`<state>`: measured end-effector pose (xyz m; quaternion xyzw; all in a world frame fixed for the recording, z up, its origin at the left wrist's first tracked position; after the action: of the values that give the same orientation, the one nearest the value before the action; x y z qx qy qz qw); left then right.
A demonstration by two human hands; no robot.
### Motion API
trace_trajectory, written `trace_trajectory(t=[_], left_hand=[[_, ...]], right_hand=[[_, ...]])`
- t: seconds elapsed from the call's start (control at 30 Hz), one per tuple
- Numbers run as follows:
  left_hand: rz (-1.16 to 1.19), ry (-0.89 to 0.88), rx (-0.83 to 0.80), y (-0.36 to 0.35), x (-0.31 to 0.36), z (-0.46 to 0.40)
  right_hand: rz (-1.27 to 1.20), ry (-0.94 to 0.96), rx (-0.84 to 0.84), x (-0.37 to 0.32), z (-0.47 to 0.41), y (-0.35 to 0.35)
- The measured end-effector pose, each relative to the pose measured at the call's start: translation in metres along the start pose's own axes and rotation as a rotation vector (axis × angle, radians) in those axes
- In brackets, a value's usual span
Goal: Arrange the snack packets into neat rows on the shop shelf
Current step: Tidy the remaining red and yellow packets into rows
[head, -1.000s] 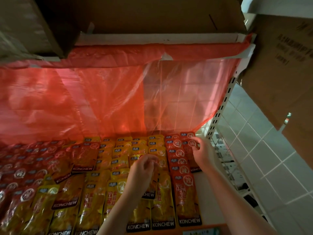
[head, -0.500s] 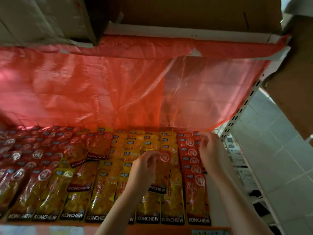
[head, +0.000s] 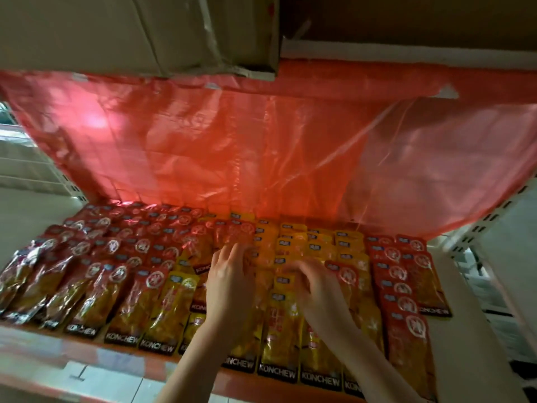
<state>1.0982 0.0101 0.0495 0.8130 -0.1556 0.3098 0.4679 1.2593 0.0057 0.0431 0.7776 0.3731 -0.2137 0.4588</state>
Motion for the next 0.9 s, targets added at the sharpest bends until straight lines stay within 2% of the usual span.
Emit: trace_trajectory(t=[0.17,0.37,0.57,0.7,0.9], left_hand=[[-0.164,0.043,-0.073,-0.005,-0.028,-0.018],[-0.205,0.021,-0.087,-0.016,-0.04,-0.022],[-0.189,0.071,-0.055,-0.016,-0.045,-0.027],[-0.162,0.036,0.034,-0.008,-0.039,-0.031],[0.066,0.059,0.038,0.001,-0.021,-0.03]], right_hand=[[-0.009,-0.017,-0.051,-0.015,0.011,-0.031],[0.043,-0.018,-0.037,-0.02,0.014,-0.041],[0.031,-0.052,-0.025,-0.019,0.017,-0.043],[0.045,-0.047,-0.01,-0.023,0.015,-0.038],[0.016,-0.056,0.078,-0.026,0.008,-0.023]])
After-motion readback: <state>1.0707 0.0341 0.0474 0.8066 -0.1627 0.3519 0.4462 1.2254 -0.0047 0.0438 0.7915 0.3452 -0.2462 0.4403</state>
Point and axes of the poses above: each hand's wrist, its own z-axis away from the middle knuckle, its own y-axis out of the back of the hand, x = y × z, the point moved 10 cm from there along -z, towards the middle knuckle, and after that the axes turned 13 degrees about x, right-handed, at the moved point
